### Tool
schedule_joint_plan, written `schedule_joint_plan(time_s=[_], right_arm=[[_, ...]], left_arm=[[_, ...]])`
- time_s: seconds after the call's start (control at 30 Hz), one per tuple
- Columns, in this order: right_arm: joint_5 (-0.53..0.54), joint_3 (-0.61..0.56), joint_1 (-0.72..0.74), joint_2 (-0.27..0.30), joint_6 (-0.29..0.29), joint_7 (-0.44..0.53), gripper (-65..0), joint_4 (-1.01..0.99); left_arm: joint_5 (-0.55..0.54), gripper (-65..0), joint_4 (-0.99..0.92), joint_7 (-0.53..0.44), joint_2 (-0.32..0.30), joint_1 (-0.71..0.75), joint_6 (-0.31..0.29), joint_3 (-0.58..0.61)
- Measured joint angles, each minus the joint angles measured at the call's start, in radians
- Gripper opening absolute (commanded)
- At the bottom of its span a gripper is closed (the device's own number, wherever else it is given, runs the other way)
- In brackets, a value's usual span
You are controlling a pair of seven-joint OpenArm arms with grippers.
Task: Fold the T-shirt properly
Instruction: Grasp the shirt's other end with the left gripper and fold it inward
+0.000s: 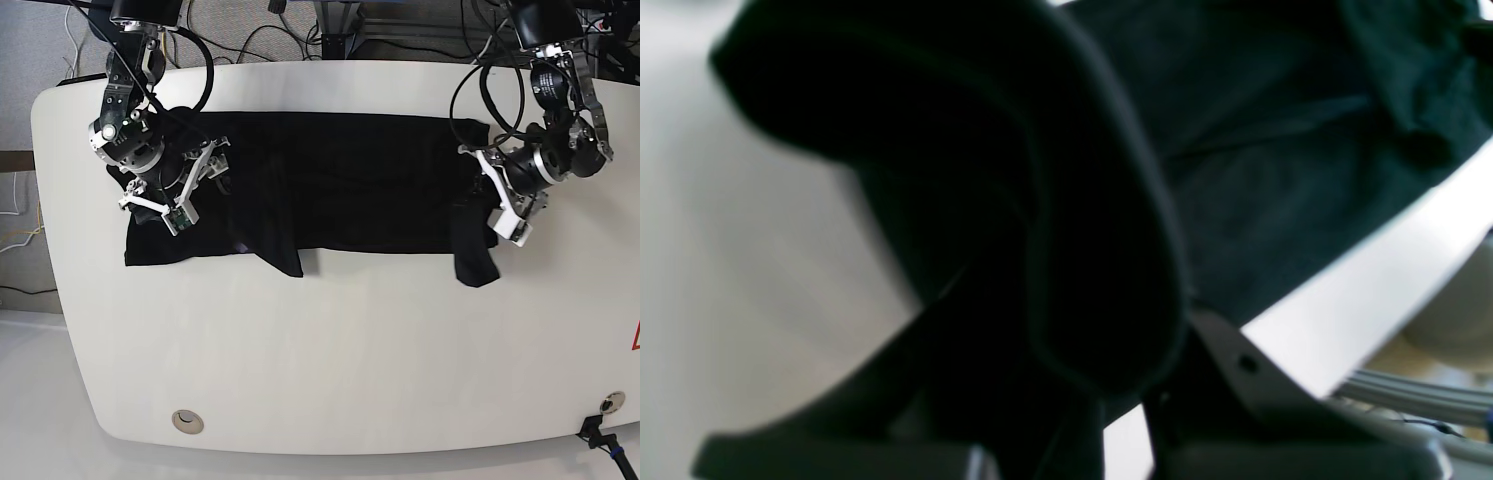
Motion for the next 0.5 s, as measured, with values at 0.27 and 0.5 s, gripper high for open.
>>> schedule_joint_plan(time_s=[0.27, 0.5], right_arm=[[0.000, -0.003, 0.000, 0.000, 0.002, 0.000, -12.2, 0.000], [0.001, -0.003, 0.003, 0.000, 0.002, 0.000, -12.2, 0.000]], left_arm=[[0.008, -63.1, -0.005, 0.006, 0.204, -0.006, 0.000, 0.105], [0.011, -52.1, -0.096, 0.003, 0.267, -0.040, 0.000, 0.127]])
